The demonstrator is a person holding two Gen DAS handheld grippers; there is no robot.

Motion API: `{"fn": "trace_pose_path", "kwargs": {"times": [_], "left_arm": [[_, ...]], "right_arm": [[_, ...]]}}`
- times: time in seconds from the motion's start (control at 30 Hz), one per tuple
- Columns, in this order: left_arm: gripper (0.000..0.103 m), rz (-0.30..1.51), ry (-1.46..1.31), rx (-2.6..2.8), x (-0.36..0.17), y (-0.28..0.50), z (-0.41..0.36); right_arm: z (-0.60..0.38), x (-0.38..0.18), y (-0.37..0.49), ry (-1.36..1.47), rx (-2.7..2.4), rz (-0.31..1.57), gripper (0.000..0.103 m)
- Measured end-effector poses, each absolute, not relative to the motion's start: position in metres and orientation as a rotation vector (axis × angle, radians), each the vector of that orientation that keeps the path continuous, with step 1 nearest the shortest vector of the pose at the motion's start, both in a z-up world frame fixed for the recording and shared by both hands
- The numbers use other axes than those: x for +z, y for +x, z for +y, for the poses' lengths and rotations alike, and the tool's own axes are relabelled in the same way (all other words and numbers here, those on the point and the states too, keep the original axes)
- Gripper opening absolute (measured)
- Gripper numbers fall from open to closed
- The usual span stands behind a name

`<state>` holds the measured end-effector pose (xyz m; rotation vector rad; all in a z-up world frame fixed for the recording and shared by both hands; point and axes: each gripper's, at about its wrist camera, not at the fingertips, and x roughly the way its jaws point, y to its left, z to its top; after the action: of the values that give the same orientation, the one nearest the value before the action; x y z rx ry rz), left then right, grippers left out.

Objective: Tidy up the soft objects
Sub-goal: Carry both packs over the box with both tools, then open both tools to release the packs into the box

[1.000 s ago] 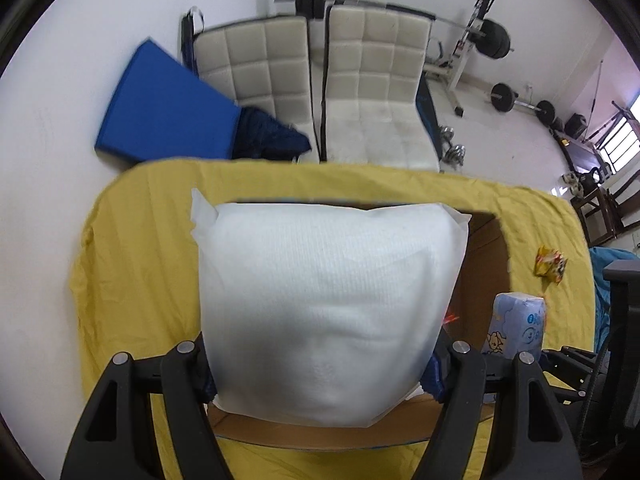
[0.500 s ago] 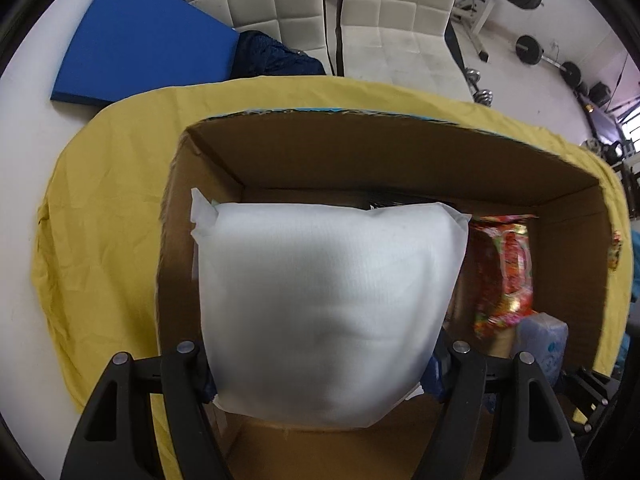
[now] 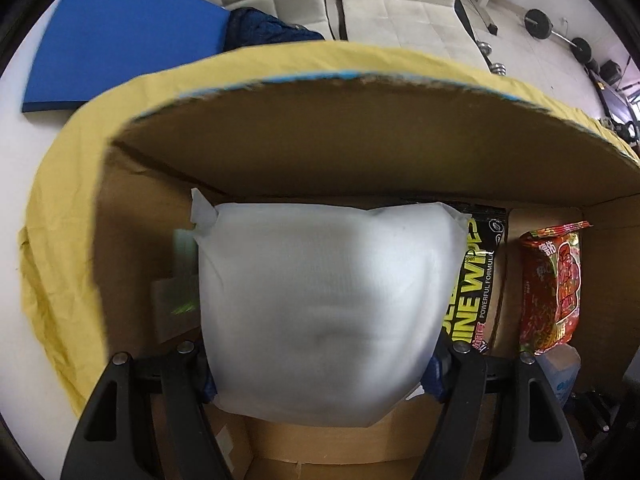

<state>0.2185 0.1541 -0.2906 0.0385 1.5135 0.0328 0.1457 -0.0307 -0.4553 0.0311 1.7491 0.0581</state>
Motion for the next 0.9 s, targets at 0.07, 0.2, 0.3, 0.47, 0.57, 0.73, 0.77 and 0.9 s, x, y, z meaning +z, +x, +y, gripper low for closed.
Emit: {"fn": "trace_pose_path", "kwargs": {"times": [0.07, 0.2, 0.3, 0.47, 0.57, 0.73, 0.77, 0.9], "left_arm": [[0.073, 1.53, 0.041, 0.033, -0.297, 0.221, 0.152], [0.074, 1.551, 0.033, 0.029, -0.309, 0.217, 0.152], [0.075, 1.553, 0.028, 0.025, -0.311, 0.215, 0.153], [0.075, 1.569, 0.009, 0.018, -0.312, 0.214, 0.158], [0.075, 1.582, -0.007, 0.013, -0.311, 0.212, 0.16], [0.076, 1.605, -0.005, 0.007, -0.311, 0.214, 0.157], [0.077, 1.608, -0.002, 0.007, -0.312, 0.218, 0.158], [0.085, 1.616, -0.003, -0.002, -0.316, 0.23, 0.148]], "right_arm": [[-0.032, -0.459, 0.146, 0.036, 0.054, 1.757, 0.044], [-0.033, -0.46, 0.151, 0.037, 0.052, 1.759, 0.047], [-0.029, -0.461, 0.161, 0.035, 0.055, 1.761, 0.051], [-0.029, -0.46, 0.174, 0.043, 0.056, 1.766, 0.055], [-0.026, -0.453, 0.179, 0.041, 0.057, 1.773, 0.057], [-0.015, -0.438, 0.186, 0.04, 0.072, 1.771, 0.069], [-0.012, -0.434, 0.187, 0.047, 0.077, 1.768, 0.074], [0.001, -0.42, 0.191, 0.058, 0.093, 1.744, 0.089]]}}
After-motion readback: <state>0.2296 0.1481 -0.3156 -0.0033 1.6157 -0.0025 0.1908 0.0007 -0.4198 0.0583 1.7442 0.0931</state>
